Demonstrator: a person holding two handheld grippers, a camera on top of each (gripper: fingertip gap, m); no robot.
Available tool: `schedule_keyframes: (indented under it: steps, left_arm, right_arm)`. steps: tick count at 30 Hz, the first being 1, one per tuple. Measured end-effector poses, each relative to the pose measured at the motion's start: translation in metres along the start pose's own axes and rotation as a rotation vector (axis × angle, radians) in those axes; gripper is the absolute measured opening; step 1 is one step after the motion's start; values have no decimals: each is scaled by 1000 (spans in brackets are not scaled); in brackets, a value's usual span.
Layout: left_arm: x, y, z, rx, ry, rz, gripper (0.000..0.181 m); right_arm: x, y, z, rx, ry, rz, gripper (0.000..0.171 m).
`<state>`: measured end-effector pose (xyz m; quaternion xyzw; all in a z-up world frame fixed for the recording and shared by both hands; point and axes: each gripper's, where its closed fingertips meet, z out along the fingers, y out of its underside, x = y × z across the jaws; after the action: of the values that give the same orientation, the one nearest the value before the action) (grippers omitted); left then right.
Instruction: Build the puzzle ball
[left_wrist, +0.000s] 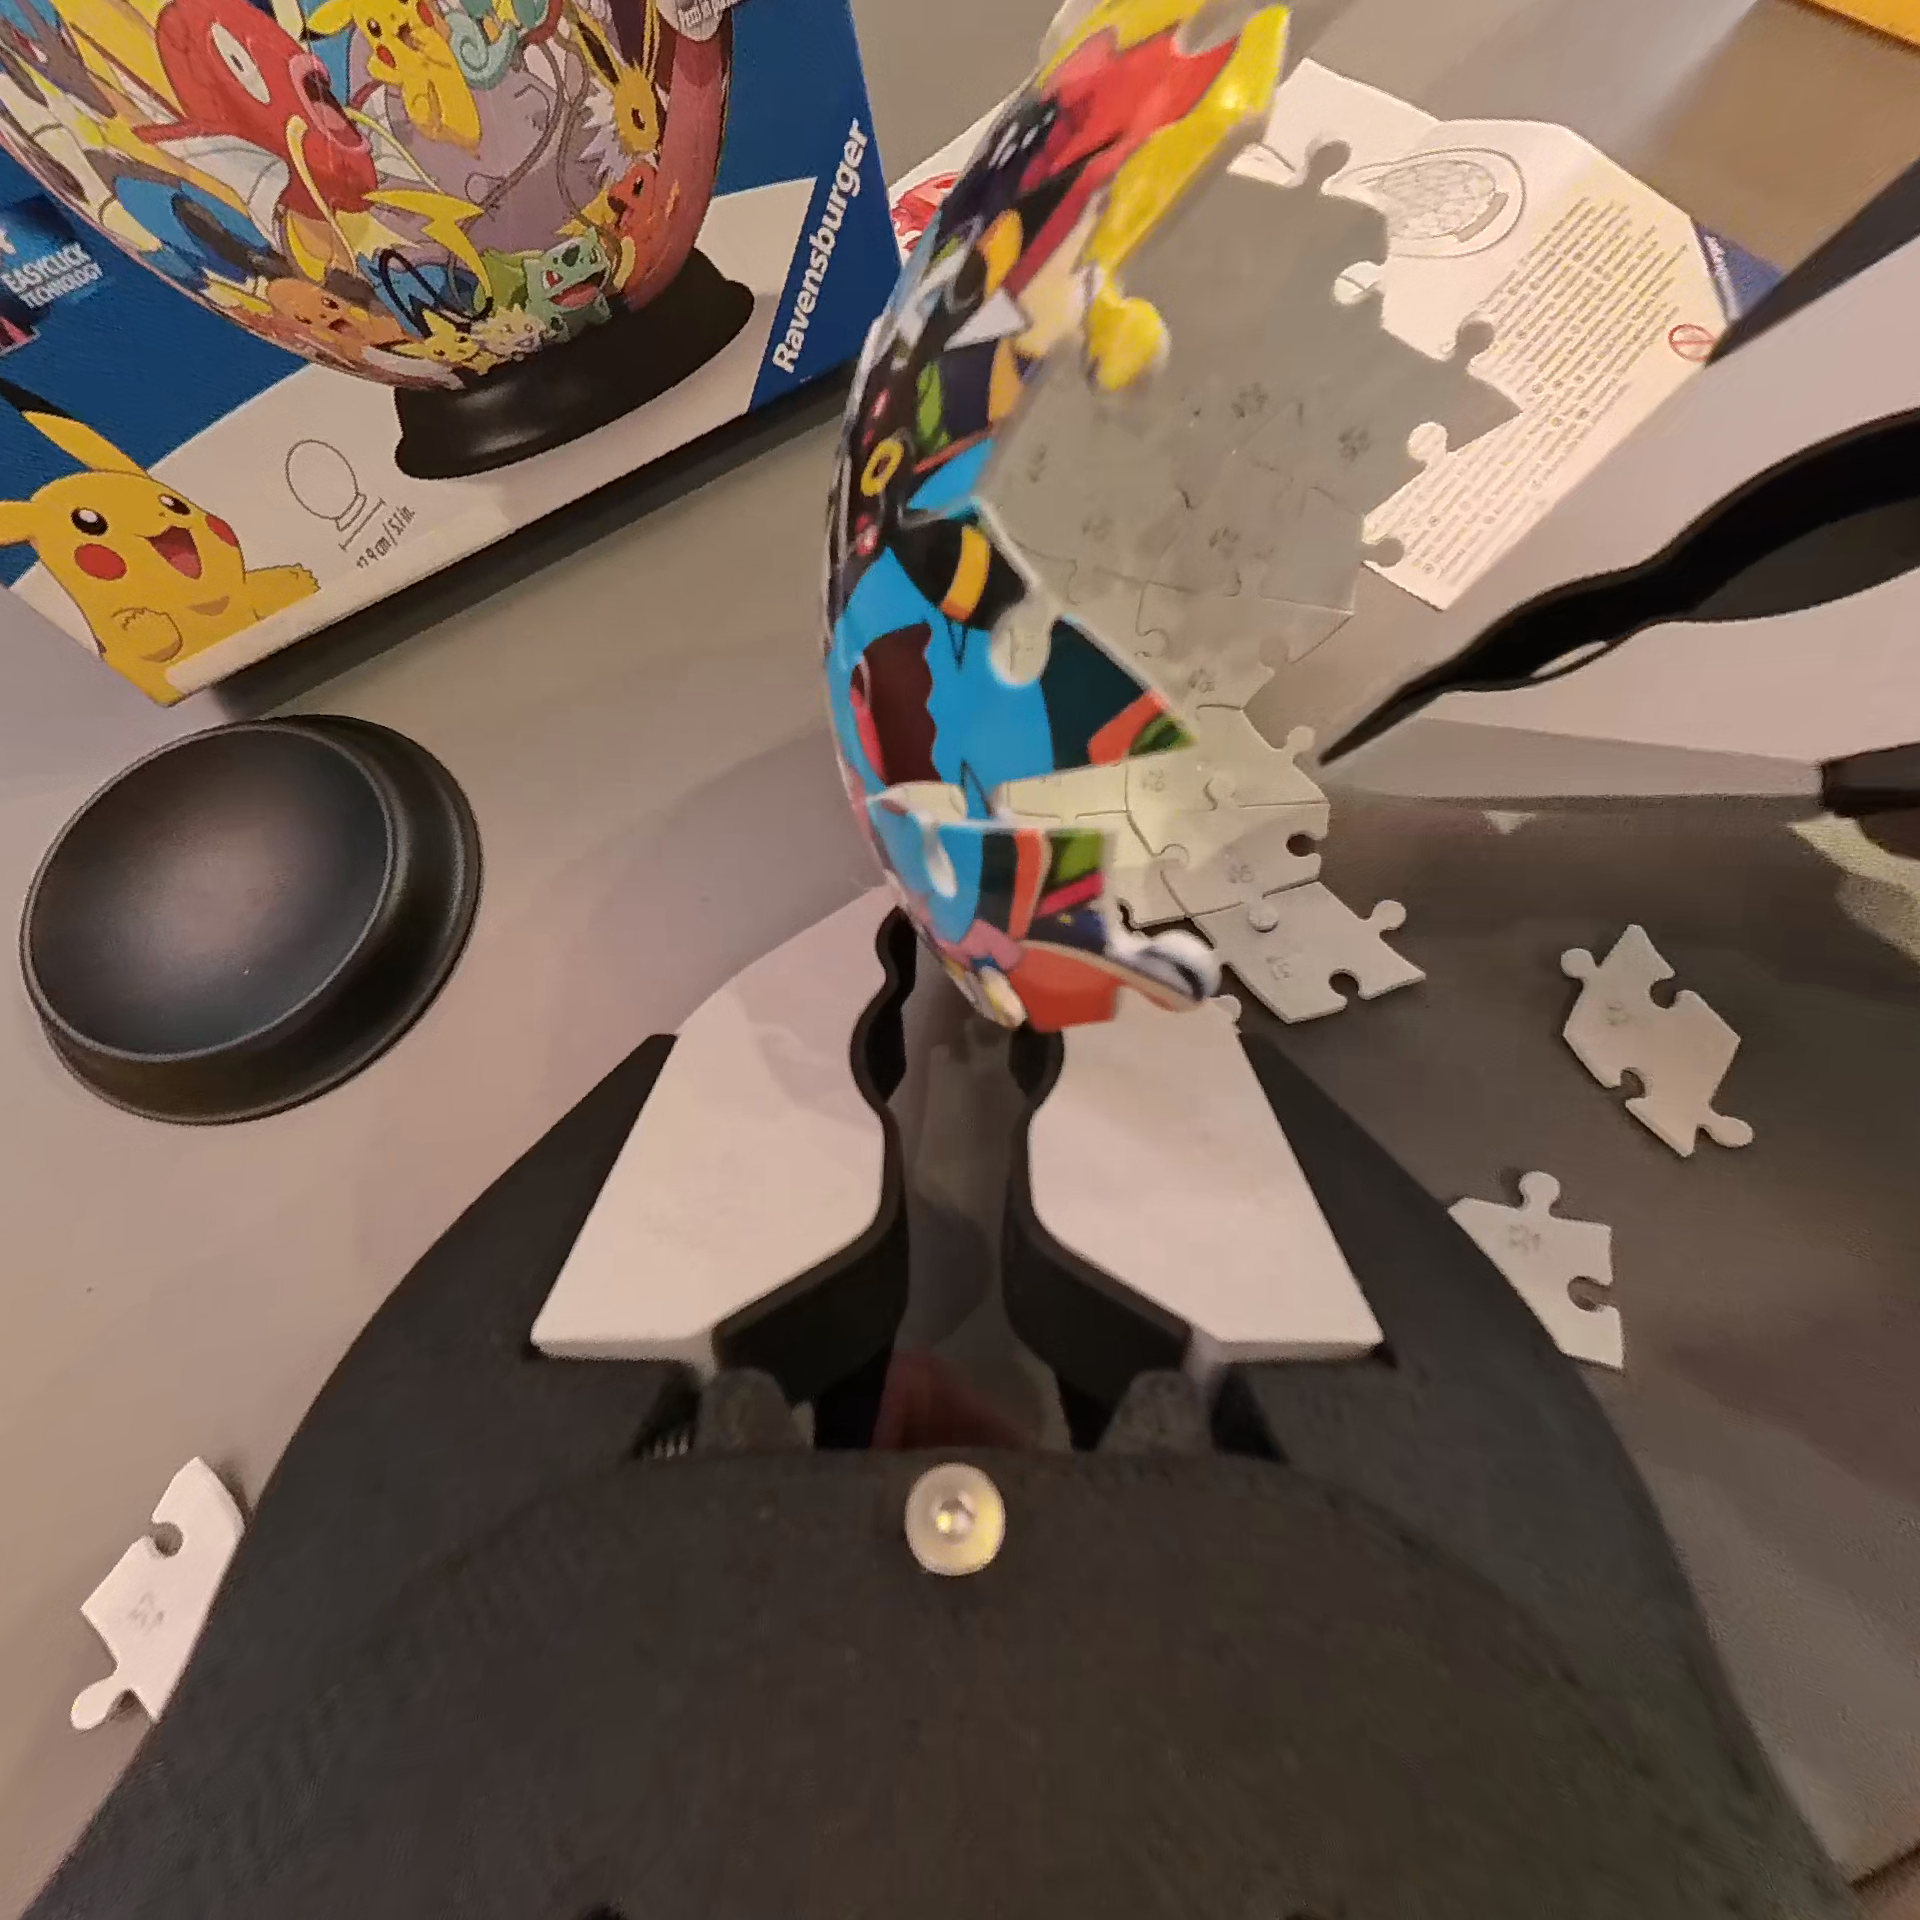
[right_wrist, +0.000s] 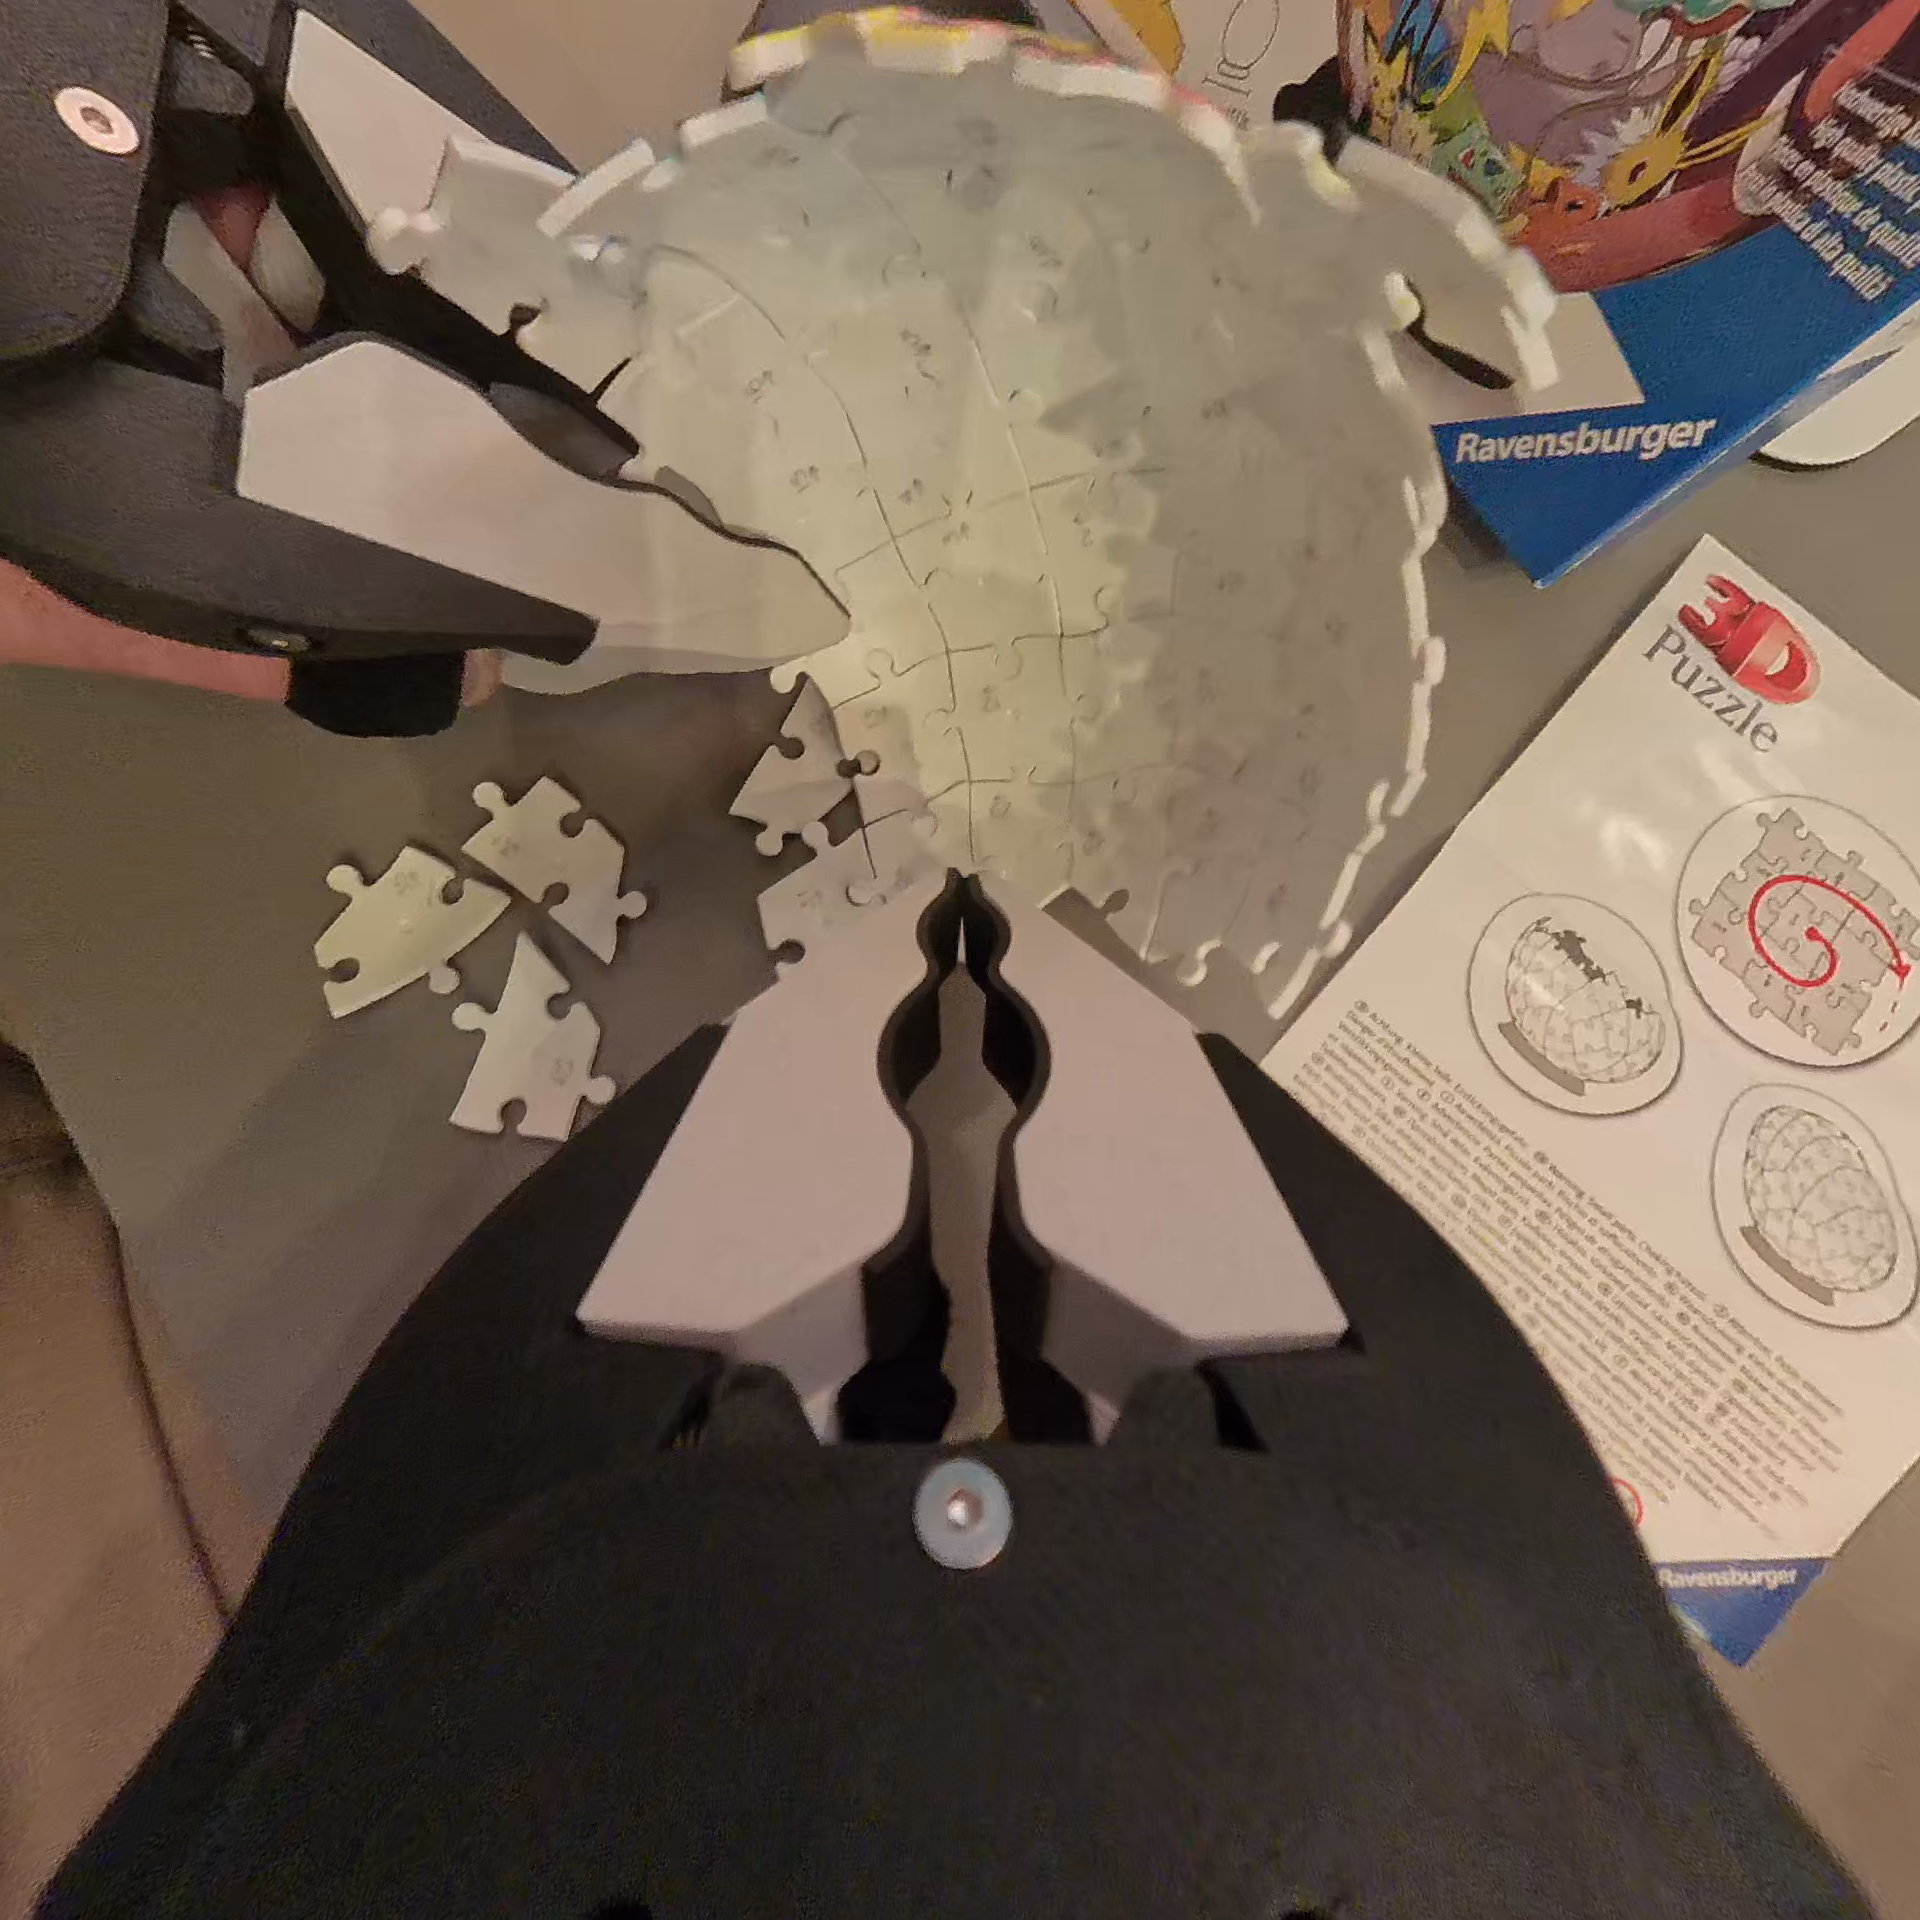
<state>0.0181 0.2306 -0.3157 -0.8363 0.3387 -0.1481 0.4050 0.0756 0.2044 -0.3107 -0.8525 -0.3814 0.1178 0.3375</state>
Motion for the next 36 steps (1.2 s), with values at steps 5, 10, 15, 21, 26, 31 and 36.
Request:
schedule_keyframes:
  steps: [5, 10, 15, 21, 26, 31, 36]
  left_arm:
    - [1, 0, 0, 1, -2, 1, 15]
    - [3, -1, -2, 12, -11, 12, 15]
    - [4, 0, -5, 24, -18, 33, 15]
    - [5, 0, -7, 31, -46, 64, 16]
    - [5, 0, -8, 36, -68, 82, 15]
    - [4, 0, -9, 36, -72, 79, 15]
    - [4, 0, -8, 34, -65, 73, 15]
  right_arm:
    - [-9, 6, 6, -27, 18, -44, 0]
    - [-13, 12, 19, -75, 26, -70, 0]
    - [-13, 13, 18, -78, 46, -96, 0]
    - [-13, 13, 18, -97, 145, -312, 0]
    - [-14, 12, 17, -84, 239, -551, 0]
    - [-20, 6, 10, -69, 295, -648, 0]
    - [-23, 12, 16, -92, 274, -649, 0]
